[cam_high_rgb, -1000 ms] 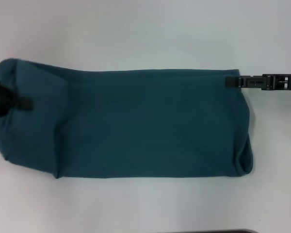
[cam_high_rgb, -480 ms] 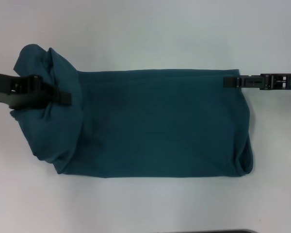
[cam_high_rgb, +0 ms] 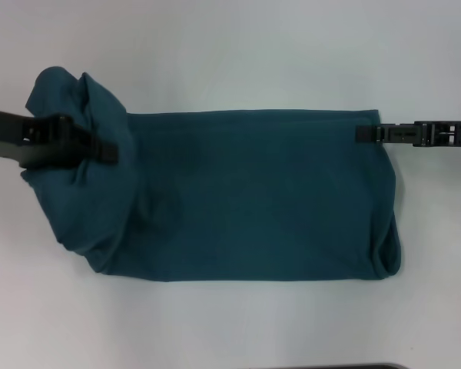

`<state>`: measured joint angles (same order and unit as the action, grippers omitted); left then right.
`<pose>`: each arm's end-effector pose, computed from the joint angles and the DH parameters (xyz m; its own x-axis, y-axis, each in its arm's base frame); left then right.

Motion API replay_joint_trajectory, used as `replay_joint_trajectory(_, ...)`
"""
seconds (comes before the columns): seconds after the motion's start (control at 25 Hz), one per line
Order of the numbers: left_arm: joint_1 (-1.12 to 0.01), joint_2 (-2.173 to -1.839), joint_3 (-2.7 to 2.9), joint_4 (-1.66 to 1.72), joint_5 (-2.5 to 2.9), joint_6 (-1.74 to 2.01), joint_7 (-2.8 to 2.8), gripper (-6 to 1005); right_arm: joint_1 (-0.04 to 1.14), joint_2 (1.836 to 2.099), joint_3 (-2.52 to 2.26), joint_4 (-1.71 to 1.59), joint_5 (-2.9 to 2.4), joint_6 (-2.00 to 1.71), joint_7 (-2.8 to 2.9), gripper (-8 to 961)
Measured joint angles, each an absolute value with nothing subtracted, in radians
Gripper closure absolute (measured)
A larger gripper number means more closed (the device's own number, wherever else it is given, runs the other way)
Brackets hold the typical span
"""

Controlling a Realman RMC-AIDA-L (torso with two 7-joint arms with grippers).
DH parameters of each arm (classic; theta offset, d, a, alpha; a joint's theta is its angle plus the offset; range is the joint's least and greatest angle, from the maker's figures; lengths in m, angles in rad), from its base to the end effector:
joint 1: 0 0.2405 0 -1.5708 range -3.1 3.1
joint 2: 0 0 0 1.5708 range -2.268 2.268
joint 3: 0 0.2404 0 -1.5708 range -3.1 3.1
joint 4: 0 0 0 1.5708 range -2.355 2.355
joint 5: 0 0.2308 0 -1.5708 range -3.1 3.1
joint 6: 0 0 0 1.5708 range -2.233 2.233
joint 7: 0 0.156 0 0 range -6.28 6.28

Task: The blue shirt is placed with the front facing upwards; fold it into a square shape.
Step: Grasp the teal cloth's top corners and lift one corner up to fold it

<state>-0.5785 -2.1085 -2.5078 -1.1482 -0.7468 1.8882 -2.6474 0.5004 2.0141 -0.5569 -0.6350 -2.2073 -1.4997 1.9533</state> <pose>-0.2306 0.3334 0.0612 0.1861 0.9676 0.1708 0.9779 -0.1993 0.0634 0.3171 0.3360 0.0235 0.3870 -0.8038 -0.4518 -0.9021 -0.4315 -0.0051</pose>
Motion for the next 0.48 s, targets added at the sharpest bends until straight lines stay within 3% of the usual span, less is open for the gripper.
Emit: replay_joint_trajectory(0.48,-0.637,-2.148,-2.479,-1.258,-0.95,1.997,-2.7,911,0.515,2.014,-0.573,-0.635,-2.207,-1.498,1.95,66)
